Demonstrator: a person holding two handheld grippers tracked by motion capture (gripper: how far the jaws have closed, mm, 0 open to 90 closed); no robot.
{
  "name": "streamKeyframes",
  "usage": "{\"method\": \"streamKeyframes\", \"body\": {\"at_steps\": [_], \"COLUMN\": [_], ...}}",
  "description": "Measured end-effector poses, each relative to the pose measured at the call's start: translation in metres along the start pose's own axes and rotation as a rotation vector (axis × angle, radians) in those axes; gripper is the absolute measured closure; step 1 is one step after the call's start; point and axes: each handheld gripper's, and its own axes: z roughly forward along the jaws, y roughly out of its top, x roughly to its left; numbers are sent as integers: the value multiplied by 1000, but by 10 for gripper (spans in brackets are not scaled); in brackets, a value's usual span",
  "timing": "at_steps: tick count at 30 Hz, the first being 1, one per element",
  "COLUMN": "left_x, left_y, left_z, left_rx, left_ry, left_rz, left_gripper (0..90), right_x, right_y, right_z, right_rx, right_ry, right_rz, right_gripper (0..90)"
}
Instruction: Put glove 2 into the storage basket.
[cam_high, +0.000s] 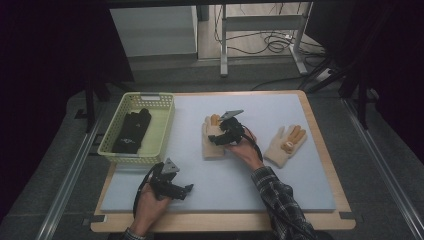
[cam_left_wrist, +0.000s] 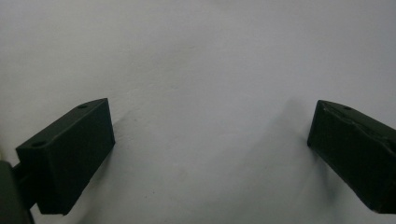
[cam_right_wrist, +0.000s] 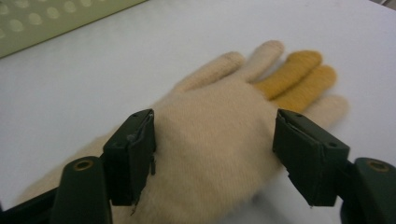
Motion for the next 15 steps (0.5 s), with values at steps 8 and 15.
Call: {"method": "streamKeyframes", "body": {"at_steps": [8, 15], "left_x": [0, 0], "left_y": [0, 0], "left_z": [0, 0], "left_rx": [0, 0], "left_ry": [0, 0], "left_rz": [0, -1], "left_gripper": [7, 7], "right_x": [7, 17], "right_y": [-1, 4], "right_z": [11, -2], "right_rx": [61, 78], "right_ry": [-8, -40], "right_rz": [-31, -5], "right_gripper": [520, 575]}}
